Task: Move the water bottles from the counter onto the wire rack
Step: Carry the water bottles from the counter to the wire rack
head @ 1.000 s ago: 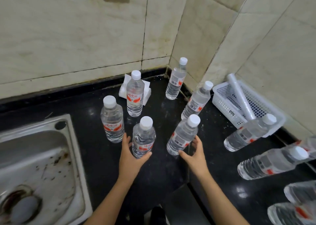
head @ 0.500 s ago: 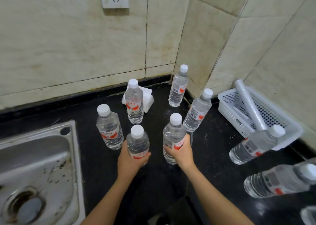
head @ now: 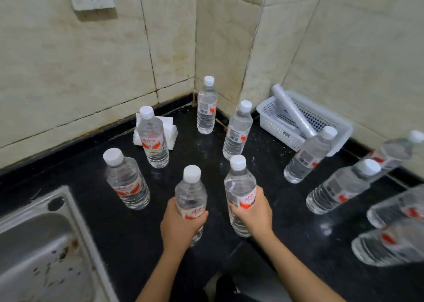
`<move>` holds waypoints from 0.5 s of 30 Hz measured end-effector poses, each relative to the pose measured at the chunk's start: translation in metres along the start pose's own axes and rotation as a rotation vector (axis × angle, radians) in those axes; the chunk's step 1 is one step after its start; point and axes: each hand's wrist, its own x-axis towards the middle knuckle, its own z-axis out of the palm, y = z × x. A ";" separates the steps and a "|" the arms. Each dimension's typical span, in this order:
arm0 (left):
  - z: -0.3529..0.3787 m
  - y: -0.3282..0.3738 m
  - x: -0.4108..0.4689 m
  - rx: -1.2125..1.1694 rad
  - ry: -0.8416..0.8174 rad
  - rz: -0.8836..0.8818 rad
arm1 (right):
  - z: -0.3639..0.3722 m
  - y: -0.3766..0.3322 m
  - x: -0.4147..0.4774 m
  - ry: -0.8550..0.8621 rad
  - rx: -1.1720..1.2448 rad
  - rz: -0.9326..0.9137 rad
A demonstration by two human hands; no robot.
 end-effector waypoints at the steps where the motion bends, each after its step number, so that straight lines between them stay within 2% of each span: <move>1: 0.005 0.003 -0.003 0.024 -0.031 0.015 | -0.009 0.008 -0.009 0.033 -0.017 0.016; 8: 0.065 0.039 -0.049 0.074 -0.360 0.191 | -0.084 0.060 -0.079 0.288 -0.115 0.138; 15: 0.114 0.062 -0.123 0.099 -0.651 0.316 | -0.162 0.113 -0.160 0.666 -0.010 0.321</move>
